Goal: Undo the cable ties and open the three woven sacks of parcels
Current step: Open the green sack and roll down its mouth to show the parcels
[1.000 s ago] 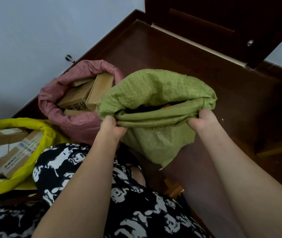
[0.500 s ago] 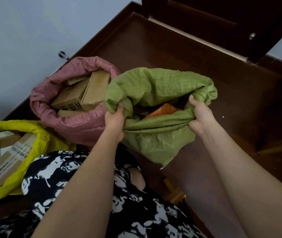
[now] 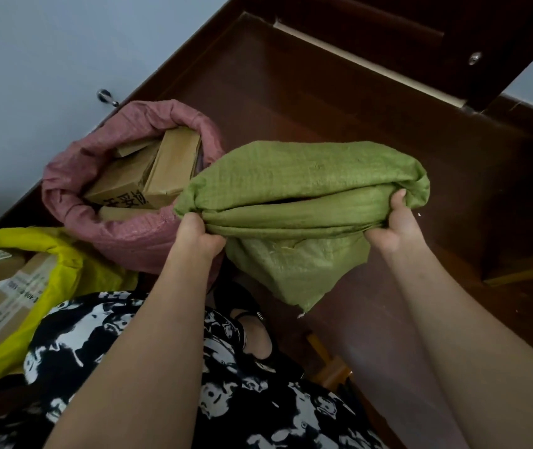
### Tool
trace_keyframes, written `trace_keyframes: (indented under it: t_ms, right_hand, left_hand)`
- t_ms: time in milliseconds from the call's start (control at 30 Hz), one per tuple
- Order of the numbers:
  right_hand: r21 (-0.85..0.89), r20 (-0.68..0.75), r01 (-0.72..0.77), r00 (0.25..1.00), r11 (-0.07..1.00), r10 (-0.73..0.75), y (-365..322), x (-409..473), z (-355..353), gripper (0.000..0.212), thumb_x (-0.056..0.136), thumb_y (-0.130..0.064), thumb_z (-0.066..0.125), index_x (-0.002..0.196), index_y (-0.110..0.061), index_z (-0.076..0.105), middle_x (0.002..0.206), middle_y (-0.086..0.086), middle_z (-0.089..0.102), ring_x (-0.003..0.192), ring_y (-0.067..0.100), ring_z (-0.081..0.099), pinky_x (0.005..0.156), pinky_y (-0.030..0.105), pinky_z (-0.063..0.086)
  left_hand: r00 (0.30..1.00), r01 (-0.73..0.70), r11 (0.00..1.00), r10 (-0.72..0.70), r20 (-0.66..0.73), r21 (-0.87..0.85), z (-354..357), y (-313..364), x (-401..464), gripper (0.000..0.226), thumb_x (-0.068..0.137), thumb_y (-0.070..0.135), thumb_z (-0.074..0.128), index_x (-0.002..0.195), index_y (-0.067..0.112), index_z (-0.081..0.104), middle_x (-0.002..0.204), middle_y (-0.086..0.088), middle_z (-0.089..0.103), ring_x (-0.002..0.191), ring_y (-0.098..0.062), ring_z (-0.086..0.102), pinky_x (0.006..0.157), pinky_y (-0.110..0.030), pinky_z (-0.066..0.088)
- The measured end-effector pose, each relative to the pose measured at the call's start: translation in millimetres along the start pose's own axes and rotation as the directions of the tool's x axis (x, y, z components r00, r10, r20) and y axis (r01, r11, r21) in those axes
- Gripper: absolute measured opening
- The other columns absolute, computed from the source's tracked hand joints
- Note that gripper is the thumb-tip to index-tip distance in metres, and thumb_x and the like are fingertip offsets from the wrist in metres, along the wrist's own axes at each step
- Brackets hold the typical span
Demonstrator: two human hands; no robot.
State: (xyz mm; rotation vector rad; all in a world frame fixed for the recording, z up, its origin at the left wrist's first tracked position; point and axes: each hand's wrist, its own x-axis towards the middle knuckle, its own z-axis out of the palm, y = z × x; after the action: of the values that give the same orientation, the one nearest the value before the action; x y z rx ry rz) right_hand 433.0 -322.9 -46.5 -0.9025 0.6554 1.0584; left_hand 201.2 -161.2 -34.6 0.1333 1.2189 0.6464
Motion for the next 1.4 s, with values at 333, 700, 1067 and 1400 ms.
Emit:
trace_keyframes:
  t_ms: [333, 700, 1067, 1400]
  right_hand:
    - [-0.220, -0.155, -0.173, 0.978, 0.960, 0.141, 3, 10, -10, 0.060, 0.091, -0.062, 0.038, 0.113, -0.016, 0.070, 0.111, 0.015, 0.070, 0.101, 0.034, 0.068, 0.082, 0.051, 0.056]
    - [-0.971, 0.240, 0.159, 0.642, -0.180, -0.728, 15, 2, -3, 0.089, 0.062, -0.012, 0.061, 0.141, -0.027, 0.024, 0.147, 0.009, 0.023, 0.135, 0.032, 0.023, 0.110, 0.047, 0.024]
    - [-0.495, 0.659, 0.348, 0.748, -0.796, -0.082, 55, 25, 57, 0.041, 0.089, -0.043, 0.061, 0.127, -0.031, 0.054, 0.162, -0.001, 0.005, 0.149, 0.027, -0.002, 0.116, 0.059, -0.005]
    - [-0.789, 0.361, 0.492, 0.856, 0.369, -0.369, 9, 7, 99, 0.023, 0.092, -0.020, 0.057, 0.075, -0.010, 0.069, 0.079, 0.014, 0.070, 0.073, 0.028, 0.069, 0.070, 0.037, 0.056]
  left_hand:
    - [0.995, 0.013, 1.000, -0.013, 0.095, -0.002, -1, 25, 1, 0.052, 0.093, 0.045, 0.035, 0.121, 0.012, 0.065, 0.117, -0.022, 0.065, 0.107, -0.040, 0.061, 0.081, -0.052, 0.053]
    - [0.970, 0.111, 0.877, -0.199, 0.142, 0.467, -2, 51, -1, 0.059, 0.087, 0.064, 0.043, 0.124, 0.023, 0.064, 0.119, -0.013, 0.067, 0.102, -0.033, 0.067, 0.080, -0.048, 0.055]
    - [0.957, 0.120, 0.823, -0.244, 0.156, 0.555, 0, 47, -6, 0.058, 0.091, 0.059, 0.038, 0.127, 0.020, 0.061, 0.122, -0.015, 0.065, 0.107, -0.033, 0.065, 0.081, -0.047, 0.056]
    - [0.985, 0.175, 0.726, -0.133, -0.114, 0.665, -6, 59, 7, 0.047, 0.090, 0.048, 0.048, 0.113, 0.012, 0.066, 0.106, -0.018, 0.070, 0.095, -0.032, 0.067, 0.074, -0.039, 0.055]
